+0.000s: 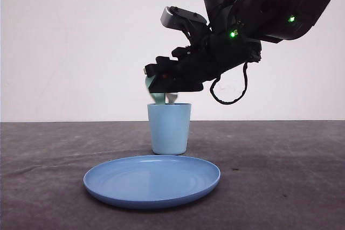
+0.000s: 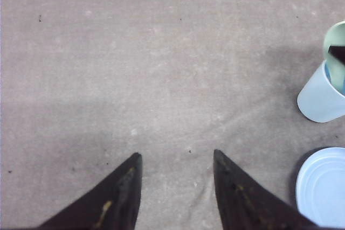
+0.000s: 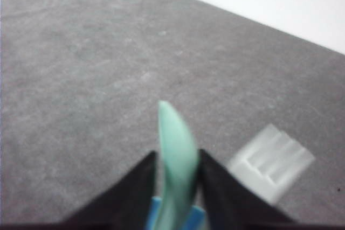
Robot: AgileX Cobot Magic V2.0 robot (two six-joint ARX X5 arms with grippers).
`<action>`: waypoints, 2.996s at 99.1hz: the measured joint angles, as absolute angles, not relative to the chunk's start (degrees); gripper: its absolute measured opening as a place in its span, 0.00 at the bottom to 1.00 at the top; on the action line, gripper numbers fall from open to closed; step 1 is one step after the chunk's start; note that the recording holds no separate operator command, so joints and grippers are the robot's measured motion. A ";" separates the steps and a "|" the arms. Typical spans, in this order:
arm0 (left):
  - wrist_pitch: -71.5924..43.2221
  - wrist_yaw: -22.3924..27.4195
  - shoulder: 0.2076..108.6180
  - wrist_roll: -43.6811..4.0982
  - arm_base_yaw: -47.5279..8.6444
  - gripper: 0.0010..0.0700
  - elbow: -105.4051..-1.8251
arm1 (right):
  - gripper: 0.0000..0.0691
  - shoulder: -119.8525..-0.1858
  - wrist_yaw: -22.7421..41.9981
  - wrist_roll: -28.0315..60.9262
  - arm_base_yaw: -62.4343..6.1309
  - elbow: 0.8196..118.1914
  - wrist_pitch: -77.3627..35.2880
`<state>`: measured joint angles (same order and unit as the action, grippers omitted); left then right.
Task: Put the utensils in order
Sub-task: 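Lower the spoon into the cup beside the fork and release, then move the right gripper down around the blue cup rim, then grasp and lift the blue cup with the right gripper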
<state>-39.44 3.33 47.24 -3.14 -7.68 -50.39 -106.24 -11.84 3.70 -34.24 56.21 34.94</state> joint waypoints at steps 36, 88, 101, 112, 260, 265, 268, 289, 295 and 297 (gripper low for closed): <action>-39.44 3.33 47.24 -2.90 -7.68 0.34 -50.39 | 0.52 -100.09 -11.99 3.70 -34.76 56.21 34.94; -39.46 3.33 47.24 -2.11 -7.68 0.34 -50.39 | 0.52 -72.88 -11.88 3.60 -33.01 56.23 0.51; -39.46 3.33 47.24 -1.83 -7.68 0.34 -50.39 | 0.52 -68.64 -11.75 2.76 -30.87 56.23 -9.23; -39.48 3.33 47.24 -1.50 -7.68 0.34 -50.39 | 0.52 -66.22 -11.42 2.44 -29.45 56.05 -14.70; -39.64 3.33 47.24 -1.48 -7.68 0.34 -50.39 | 0.99 -103.11 -19.46 -4.73 -31.14 53.08 19.53; -39.62 3.33 47.24 -1.48 -7.68 0.34 -50.39 | 0.99 -104.51 -19.44 -4.47 -31.57 55.09 18.46; -39.62 3.33 47.24 -1.48 -7.68 0.34 -50.39 | 0.99 -105.27 -19.44 -4.27 -31.86 56.27 17.67; -39.62 3.33 47.24 -1.48 -7.68 0.34 -50.39 | 0.99 -108.01 -17.87 -1.91 -32.56 62.24 12.21; -39.62 3.33 47.24 -1.48 -7.68 0.34 -50.39 | 0.98 -108.01 -17.61 -1.54 -32.58 62.28 12.12; -39.62 3.33 47.24 -1.48 -7.68 0.34 -50.39 | 0.98 -108.03 -17.28 -1.41 -32.58 62.26 11.94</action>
<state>-39.62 3.33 47.24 -1.48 -7.68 -50.39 -108.03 -17.28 -1.41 -32.58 62.26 11.94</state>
